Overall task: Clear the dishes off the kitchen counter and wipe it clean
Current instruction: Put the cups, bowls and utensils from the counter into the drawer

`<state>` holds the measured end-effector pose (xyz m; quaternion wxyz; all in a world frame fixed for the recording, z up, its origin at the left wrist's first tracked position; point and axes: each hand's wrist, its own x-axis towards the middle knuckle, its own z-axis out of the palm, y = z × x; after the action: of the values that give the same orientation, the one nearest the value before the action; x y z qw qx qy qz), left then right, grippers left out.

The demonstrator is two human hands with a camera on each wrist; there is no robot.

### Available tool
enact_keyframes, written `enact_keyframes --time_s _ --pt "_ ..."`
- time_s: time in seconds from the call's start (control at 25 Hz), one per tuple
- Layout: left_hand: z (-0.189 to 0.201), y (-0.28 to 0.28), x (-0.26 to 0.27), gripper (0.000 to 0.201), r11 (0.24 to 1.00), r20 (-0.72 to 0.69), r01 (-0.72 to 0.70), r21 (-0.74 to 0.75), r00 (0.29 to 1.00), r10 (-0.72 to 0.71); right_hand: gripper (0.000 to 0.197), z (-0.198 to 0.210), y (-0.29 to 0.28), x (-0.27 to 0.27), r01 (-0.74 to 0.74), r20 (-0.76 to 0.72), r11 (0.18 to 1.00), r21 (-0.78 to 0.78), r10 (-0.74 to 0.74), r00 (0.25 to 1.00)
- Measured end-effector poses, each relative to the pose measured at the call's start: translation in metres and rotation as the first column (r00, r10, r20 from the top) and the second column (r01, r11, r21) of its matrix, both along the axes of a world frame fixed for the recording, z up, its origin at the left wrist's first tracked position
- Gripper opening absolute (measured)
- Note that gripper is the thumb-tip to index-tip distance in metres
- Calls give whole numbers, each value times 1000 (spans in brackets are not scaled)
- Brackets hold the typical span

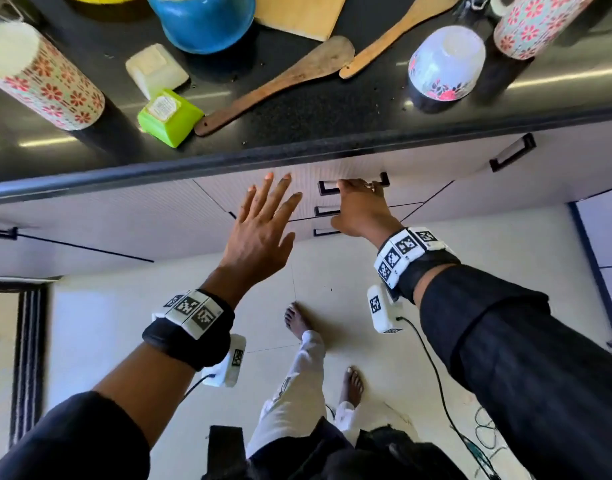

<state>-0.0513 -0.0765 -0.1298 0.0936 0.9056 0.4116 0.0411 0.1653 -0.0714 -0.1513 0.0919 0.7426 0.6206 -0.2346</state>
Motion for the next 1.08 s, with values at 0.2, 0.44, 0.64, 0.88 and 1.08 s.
enact_keyframes --time_s 0.2,0.44,0.64,0.88,1.08 --pt "1 -38 -33 77 989 14 -150 -16 989 150 70 16 -43 4 -84 -62 996 24 85 994" --pt "5 -98 -40 78 961 -9 -276 -26 961 276 50 44 -134 3 -152 -283 988 -3 145 948" --pt "12 -162 -33 69 920 80 -385 -78 917 391 28 73 -208 24 -96 -244 805 585 288 926" --pt "16 -225 -48 67 896 -83 -406 -182 914 397 65 49 -282 39 -249 -93 966 69 254 963" --pt "25 -264 -62 75 878 -175 -342 -336 938 299 58 60 -326 25 -232 -156 973 -24 225 962"
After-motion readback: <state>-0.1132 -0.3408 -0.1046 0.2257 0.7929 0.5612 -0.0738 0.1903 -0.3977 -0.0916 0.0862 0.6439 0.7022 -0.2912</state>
